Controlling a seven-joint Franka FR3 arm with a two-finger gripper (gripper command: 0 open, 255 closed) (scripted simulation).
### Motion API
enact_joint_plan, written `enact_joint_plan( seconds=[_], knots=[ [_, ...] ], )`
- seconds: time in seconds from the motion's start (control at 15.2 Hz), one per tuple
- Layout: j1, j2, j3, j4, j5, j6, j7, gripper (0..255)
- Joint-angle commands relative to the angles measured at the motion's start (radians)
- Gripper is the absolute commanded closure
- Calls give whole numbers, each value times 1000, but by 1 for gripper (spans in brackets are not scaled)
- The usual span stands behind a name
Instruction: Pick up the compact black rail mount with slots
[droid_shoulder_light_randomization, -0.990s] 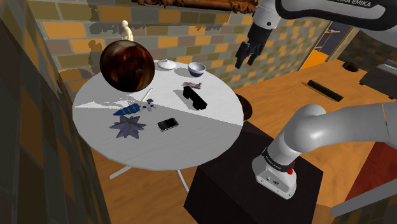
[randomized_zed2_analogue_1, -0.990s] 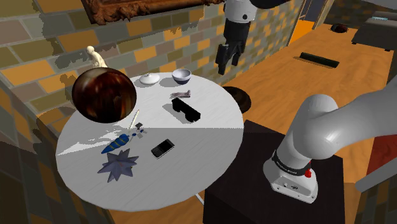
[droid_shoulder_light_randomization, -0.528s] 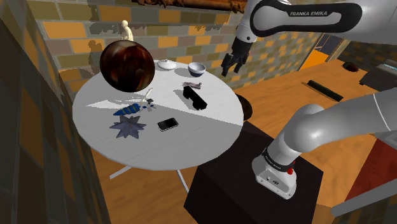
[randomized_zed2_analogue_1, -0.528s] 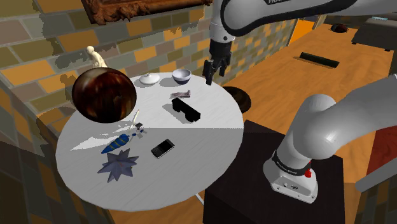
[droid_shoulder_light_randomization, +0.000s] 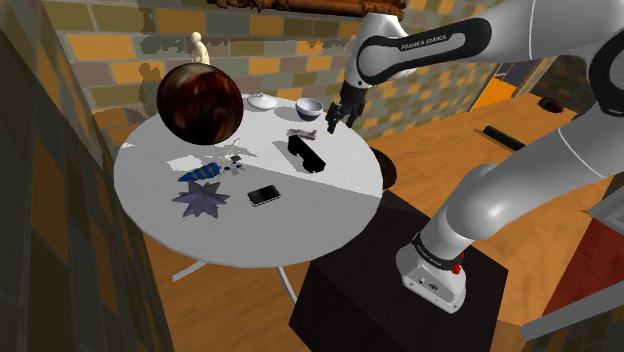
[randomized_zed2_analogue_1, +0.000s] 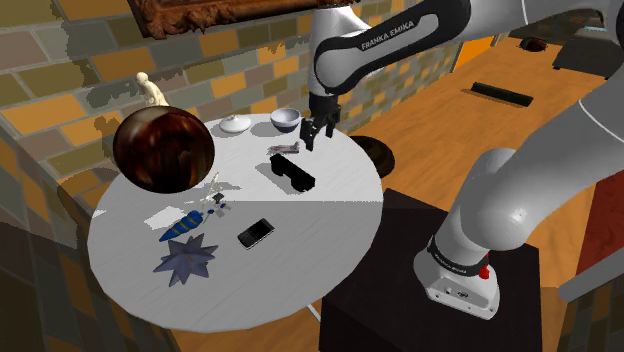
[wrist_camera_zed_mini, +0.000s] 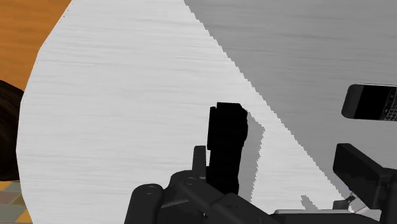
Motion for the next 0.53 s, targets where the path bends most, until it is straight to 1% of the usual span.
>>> enact_joint_plan(
  seconds=[0.0,0.46],
  knots=[
    [0,80,-9,20,7,58,-13,0],
    [4,358,-23,122,52,225,-52,0]
  ],
)
